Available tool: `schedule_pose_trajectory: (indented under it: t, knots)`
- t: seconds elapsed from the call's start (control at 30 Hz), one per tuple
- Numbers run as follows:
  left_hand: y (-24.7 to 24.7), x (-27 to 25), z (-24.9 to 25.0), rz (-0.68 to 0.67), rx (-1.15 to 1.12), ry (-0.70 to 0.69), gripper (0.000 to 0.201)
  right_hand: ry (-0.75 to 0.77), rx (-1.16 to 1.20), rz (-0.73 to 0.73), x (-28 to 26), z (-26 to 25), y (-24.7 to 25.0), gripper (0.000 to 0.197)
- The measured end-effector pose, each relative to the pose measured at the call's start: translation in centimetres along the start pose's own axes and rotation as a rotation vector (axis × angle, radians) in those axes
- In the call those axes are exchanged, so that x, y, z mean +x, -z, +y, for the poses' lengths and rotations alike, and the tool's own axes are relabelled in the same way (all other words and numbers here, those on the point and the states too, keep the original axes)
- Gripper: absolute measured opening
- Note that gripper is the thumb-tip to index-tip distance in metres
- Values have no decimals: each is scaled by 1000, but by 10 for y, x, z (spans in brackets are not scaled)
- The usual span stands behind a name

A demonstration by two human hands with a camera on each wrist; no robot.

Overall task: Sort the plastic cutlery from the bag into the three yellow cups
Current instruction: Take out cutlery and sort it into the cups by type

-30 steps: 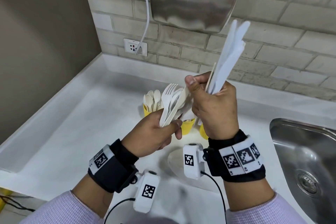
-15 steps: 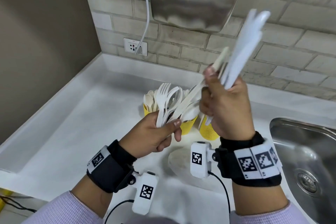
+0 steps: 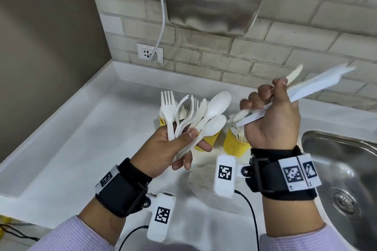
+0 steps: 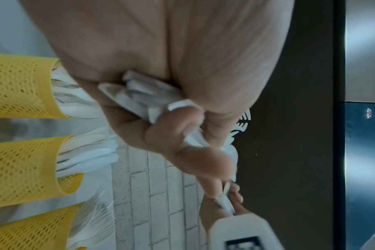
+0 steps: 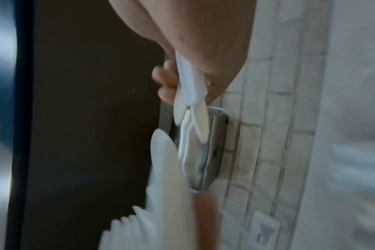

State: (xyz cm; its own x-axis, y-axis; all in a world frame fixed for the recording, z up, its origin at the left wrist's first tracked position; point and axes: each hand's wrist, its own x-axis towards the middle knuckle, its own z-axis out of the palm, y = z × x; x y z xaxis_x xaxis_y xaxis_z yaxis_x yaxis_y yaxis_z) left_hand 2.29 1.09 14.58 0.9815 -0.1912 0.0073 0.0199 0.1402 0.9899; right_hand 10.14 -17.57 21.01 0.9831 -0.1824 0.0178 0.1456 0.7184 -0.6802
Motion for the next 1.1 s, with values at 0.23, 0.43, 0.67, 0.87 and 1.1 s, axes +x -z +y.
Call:
schedule_pose_trajectory:
  t: [0.23, 0.43, 0.67, 0.87, 1.1]
  knots:
    - [0, 1, 1, 47, -26, -1, 28, 283, -736, -305, -10, 11, 0, 17]
    - [4, 2, 1, 95, 37, 28, 28, 302, -1165, -568, -10, 6, -4, 10]
    - [5, 4, -1, 114, 149, 36, 21, 137, -1274, -674, -6, 9, -6, 7]
    - [7, 5, -4, 112, 203, 17, 25, 66, -1089, -626, -3, 19, 0, 4]
    - [10, 5, -7, 115, 225, -4, 26, 43, -819, -459, -5, 16, -6, 7]
